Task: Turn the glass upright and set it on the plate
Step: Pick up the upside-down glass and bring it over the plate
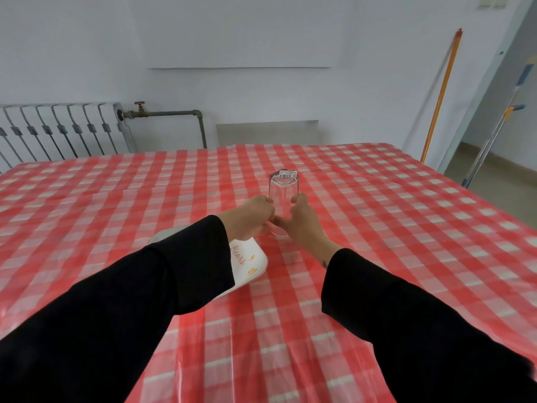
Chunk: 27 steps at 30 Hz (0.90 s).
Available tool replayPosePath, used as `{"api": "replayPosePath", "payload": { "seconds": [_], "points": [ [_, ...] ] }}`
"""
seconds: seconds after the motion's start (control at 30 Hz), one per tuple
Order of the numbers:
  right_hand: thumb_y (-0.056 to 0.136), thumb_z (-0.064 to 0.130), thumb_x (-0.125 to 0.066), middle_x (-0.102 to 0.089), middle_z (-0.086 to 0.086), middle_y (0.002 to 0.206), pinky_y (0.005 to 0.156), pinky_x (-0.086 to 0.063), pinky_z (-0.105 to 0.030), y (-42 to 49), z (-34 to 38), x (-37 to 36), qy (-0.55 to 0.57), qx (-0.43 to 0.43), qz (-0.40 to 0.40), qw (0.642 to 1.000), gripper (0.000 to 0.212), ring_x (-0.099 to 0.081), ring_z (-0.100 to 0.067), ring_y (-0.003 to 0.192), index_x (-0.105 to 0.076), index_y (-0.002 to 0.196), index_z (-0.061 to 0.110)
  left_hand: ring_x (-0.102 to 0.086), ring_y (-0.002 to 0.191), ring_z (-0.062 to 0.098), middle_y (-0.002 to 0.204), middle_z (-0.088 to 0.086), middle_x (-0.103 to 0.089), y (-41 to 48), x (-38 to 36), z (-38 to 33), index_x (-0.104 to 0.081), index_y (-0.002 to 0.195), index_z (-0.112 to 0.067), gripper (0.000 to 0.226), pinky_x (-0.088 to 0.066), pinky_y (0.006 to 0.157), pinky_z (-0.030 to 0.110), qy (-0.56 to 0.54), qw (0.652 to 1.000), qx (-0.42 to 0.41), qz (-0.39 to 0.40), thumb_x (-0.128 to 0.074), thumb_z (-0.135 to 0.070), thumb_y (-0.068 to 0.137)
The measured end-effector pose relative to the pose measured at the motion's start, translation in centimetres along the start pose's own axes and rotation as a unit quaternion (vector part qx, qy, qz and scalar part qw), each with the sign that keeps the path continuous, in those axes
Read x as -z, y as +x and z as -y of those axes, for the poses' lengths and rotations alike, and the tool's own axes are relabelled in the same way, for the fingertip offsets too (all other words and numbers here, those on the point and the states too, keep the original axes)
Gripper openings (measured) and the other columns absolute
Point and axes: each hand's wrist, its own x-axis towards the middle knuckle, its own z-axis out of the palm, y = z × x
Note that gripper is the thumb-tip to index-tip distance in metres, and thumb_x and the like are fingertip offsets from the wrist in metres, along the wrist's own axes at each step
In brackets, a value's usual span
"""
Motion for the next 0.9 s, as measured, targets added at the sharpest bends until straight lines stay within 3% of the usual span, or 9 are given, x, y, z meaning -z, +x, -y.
{"api": "replayPosePath", "payload": {
  "seconds": [0.1, 0.2, 0.3, 0.4, 0.53, 0.63, 0.73, 0.8, 0.9],
  "points": [
    [0.076, 0.037, -0.079, -0.05, 0.009, 0.087, 0.056, -0.035, -0.018, -0.3, 0.3, 0.2, 0.009, 0.008, 0.002, 1.0, 0.066, -0.052, -0.013, 0.079, -0.036, 0.12, 0.013, -0.053, 0.088, 0.031, 0.099, 0.019, -0.05, -0.5, 0.5, -0.4, -0.056, 0.107, -0.002, 0.035, -0.049, 0.097, 0.053, -0.009, 1.0, 0.0, -0.003, -0.036, 0.017, 0.085],
    [0.075, 0.032, -0.08, -0.054, 0.002, 0.108, 0.066, -0.04, -0.022, -0.8, 0.9, 0.4, 0.025, 0.026, -0.005, 0.999, 0.069, -0.052, -0.015, 0.095, -0.037, 0.125, 0.011, -0.055, 0.091, 0.033, 0.103, 0.02, -0.05, -0.7, 1.0, -0.6, -0.057, 0.093, 0.001, 0.025, -0.053, 0.092, 0.047, -0.072, 0.997, -0.002, -0.017, -0.037, 0.014, 0.085],
    [0.076, 0.023, -0.08, -0.06, -0.004, 0.116, 0.07, -0.048, -0.028, -1.0, 1.9, 0.5, 0.028, 0.047, -0.007, 0.998, 0.062, -0.059, -0.02, 0.1, -0.04, 0.122, 0.012, -0.057, 0.087, 0.036, 0.098, 0.023, -0.054, -1.0, 1.8, -0.9, -0.06, 0.098, 0.005, 0.022, -0.055, 0.09, 0.046, -0.15, 0.989, 0.011, -0.008, -0.04, 0.003, 0.09],
    [0.076, 0.018, -0.079, -0.057, 0.007, 0.106, 0.062, -0.037, -0.014, -1.3, 2.8, 0.5, 0.034, 0.071, -0.018, 0.997, 0.057, -0.054, -0.011, 0.093, -0.042, 0.119, 0.016, -0.063, 0.084, 0.036, 0.097, 0.021, -0.064, -1.6, 2.7, -1.3, -0.063, 0.09, -0.001, 0.024, -0.057, 0.087, 0.047, -0.183, 0.983, 0.005, 0.007, -0.043, -0.012, 0.096],
    [0.074, 0.018, -0.08, -0.046, 0.024, 0.1, 0.061, -0.032, -0.01, -2.0, 3.9, 0.5, 0.034, 0.091, -0.032, 0.995, 0.063, -0.047, 0.005, 0.086, -0.041, 0.123, 0.022, -0.065, 0.089, 0.035, 0.107, 0.024, -0.066, -2.4, 4.1, -1.8, -0.062, 0.115, 0.0, 0.052, -0.06, 0.073, 0.041, -0.196, 0.979, 0.027, 0.05, -0.057, -0.046, 0.091],
    [0.071, 0.022, -0.082, -0.05, 0.027, 0.101, 0.067, -0.035, -0.01, -2.6, 4.8, 0.1, 0.028, 0.11, -0.03, 0.993, 0.066, -0.049, 0.011, 0.088, -0.042, 0.122, 0.026, -0.061, 0.106, 0.04, 0.131, 0.029, -0.054, -3.3, 5.4, -1.8, -0.059, 0.124, 0.001, 0.054, -0.056, 0.088, 0.043, -0.21, 0.973, 0.041, 0.091, -0.058, -0.042, 0.091],
    [0.071, 0.021, -0.082, -0.057, 0.005, 0.124, 0.084, -0.04, -0.024, -3.1, 5.6, -0.4, 0.019, 0.133, -0.011, 0.991, 0.07, -0.051, -0.01, 0.108, -0.04, 0.127, 0.03, -0.04, 0.133, 0.046, 0.15, 0.027, -0.033, -4.1, 6.7, -1.8, -0.064, 0.112, -0.005, 0.038, -0.043, 0.105, 0.051, -0.221, 0.968, 0.052, 0.111, -0.049, -0.036, 0.097],
    [0.073, 0.016, -0.08, -0.056, 0.001, 0.129, 0.086, -0.036, -0.024, -3.5, 6.1, -0.8, 0.008, 0.157, -0.005, 0.988, 0.071, -0.05, -0.013, 0.113, -0.04, 0.13, 0.029, -0.05, 0.124, 0.049, 0.143, 0.026, -0.045, -4.3, 7.7, -1.6, -0.064, 0.114, -0.001, 0.043, -0.042, 0.104, 0.052, -0.207, 0.971, 0.063, 0.106, -0.045, -0.037, 0.098],
    [0.075, 0.009, -0.077, -0.053, 0.001, 0.133, 0.09, -0.033, -0.023, -4.0, 7.2, -1.4, -0.02, 0.191, 0.003, 0.981, 0.072, -0.047, -0.012, 0.119, -0.041, 0.134, 0.028, -0.067, 0.094, 0.044, 0.107, 0.025, -0.064, -5.0, 9.4, -1.0, -0.067, 0.099, 0.002, 0.044, -0.055, 0.087, 0.052, -0.202, 0.973, 0.064, 0.095, -0.046, -0.036, 0.097]
  ]
}}
